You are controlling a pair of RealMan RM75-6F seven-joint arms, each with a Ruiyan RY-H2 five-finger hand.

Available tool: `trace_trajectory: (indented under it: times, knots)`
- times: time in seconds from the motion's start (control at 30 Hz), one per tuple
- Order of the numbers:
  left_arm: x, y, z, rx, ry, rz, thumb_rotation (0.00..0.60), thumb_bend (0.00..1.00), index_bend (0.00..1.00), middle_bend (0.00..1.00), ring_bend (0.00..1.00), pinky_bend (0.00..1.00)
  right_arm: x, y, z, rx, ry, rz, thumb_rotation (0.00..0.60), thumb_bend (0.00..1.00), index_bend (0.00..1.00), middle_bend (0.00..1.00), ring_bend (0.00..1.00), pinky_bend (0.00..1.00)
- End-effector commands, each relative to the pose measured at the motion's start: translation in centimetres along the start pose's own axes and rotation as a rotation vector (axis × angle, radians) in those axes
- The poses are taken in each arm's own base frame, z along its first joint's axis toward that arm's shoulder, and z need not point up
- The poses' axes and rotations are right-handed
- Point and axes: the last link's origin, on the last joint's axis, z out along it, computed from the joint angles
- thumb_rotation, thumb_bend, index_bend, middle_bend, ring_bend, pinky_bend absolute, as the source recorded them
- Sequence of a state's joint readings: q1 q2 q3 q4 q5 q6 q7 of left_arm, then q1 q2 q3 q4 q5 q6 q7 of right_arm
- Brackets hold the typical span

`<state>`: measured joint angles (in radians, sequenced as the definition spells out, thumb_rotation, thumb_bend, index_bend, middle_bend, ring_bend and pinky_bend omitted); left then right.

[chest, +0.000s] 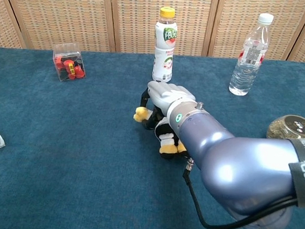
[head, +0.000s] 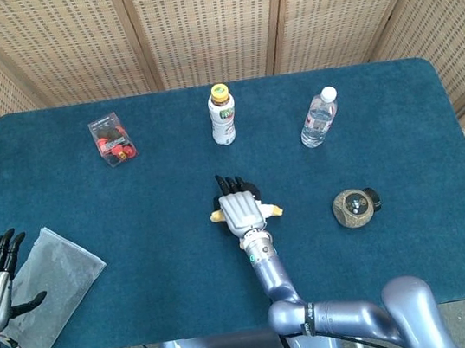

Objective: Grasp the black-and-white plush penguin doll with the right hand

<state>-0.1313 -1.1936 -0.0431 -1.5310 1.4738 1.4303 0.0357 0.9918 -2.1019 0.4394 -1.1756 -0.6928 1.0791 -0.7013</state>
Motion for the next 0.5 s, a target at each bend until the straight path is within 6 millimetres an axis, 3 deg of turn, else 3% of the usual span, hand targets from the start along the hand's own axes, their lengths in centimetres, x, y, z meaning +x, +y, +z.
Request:
trace_trajectory:
  times: [0.03,0.3,0.5]
  knots:
    - [0.0,0.0,0.0,0.000,0.000,-0.001,0.600,0.13,0.00,0.00,0.00,0.00,0.3,0.1,-0.1,-0.005,0.005,-0.004,0.600,0.59,0.52,0.08,0.00,0.00]
    - [0.0,0.1,0.0,-0.003,-0.001,0.002,0.600,0.13,0.00,0.00,0.00,0.00,1.0,0.3,-0.6,-0.001,0.008,-0.001,0.600,0.60,0.55,0.11,0.00,0.00]
    - [0.0,0.0,0.0,-0.001,0.002,0.004,0.600,0.13,0.00,0.00,0.00,0.00,3.0,0.4,-1.2,0.010,0.053,0.006,0.600,0.60,0.57,0.12,0.00,0.00]
